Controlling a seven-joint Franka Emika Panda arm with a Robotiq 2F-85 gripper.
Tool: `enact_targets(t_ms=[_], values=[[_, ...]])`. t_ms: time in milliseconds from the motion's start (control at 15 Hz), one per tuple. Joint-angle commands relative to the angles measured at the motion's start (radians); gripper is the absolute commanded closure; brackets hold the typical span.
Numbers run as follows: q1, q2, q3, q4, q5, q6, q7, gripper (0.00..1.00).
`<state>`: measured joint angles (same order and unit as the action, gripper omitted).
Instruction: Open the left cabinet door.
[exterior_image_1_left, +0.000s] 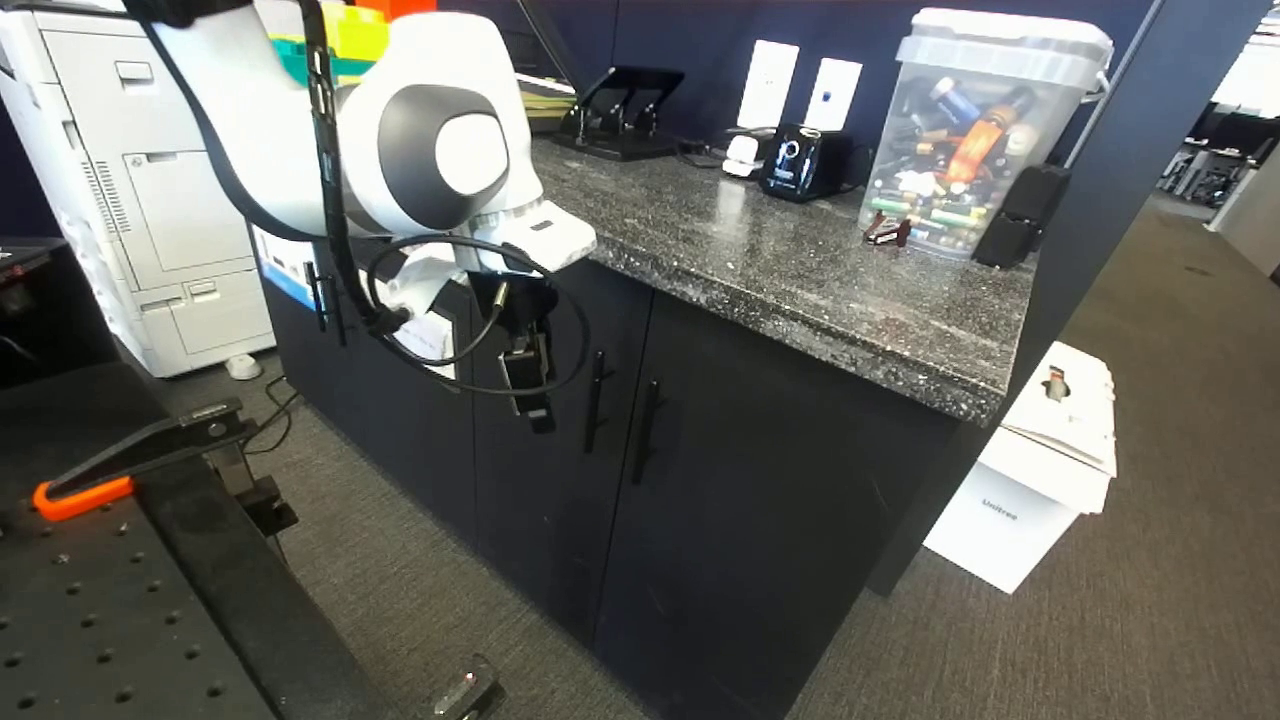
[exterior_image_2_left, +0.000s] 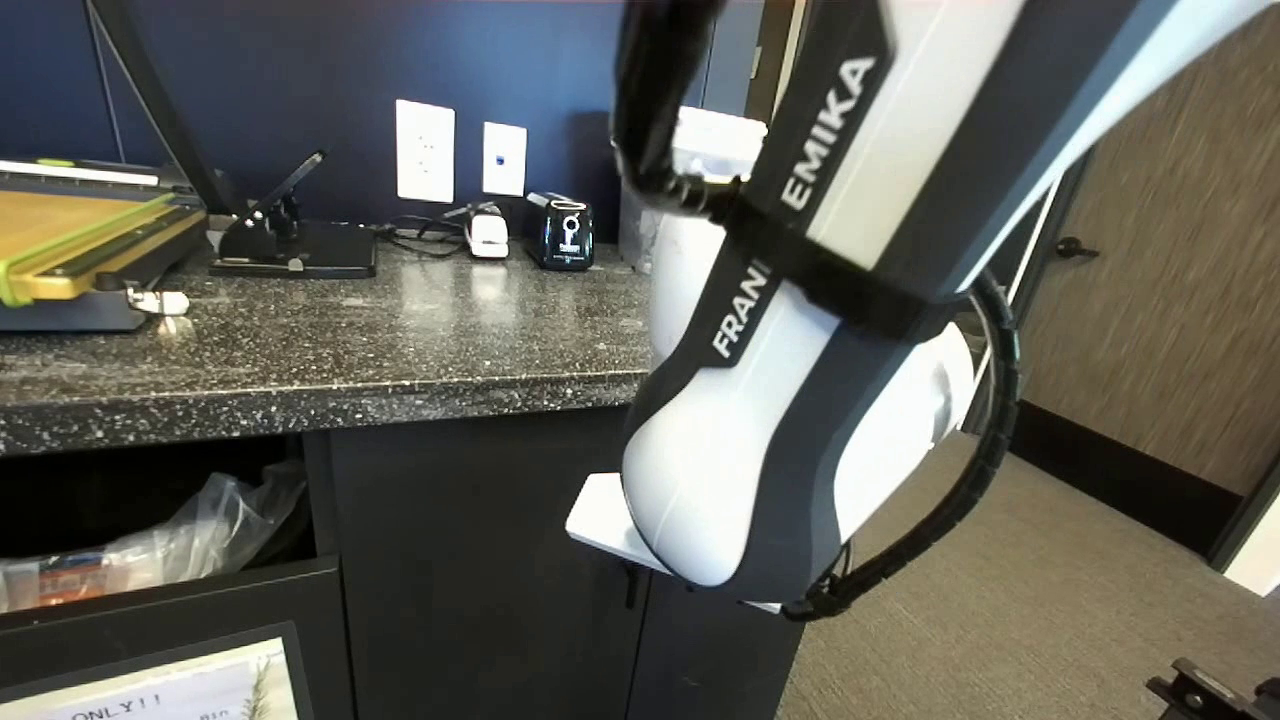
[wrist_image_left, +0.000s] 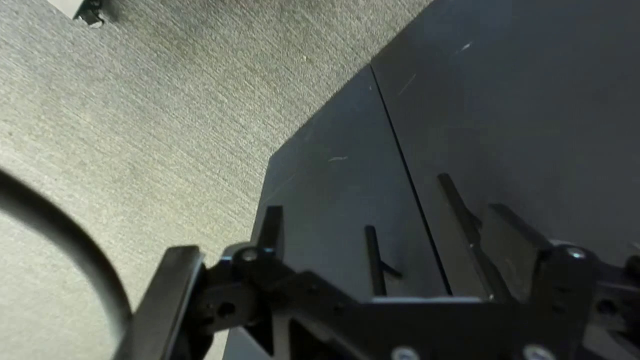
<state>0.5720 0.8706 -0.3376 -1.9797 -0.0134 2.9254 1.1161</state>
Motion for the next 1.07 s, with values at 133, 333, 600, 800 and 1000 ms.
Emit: enact_targets(t_ms=[133,333,600,800,1000], values=[[0.084,0.19,-0.118,0.23,0.002,-0.067,0.119,0.0],[0.095,0.269,-0.144,0.325,-0.011,-0.11,0.164,0.0],[0.135,0.344,-0.187,0.402,-0.029,-0.13,0.235,0.26],[0.186,0.405,-0.252,0.45,-0.04,-0.138,0.309,0.51],[0.213,0.429,-0.281,0.467,-0.047,-0.156,0.351,0.73]])
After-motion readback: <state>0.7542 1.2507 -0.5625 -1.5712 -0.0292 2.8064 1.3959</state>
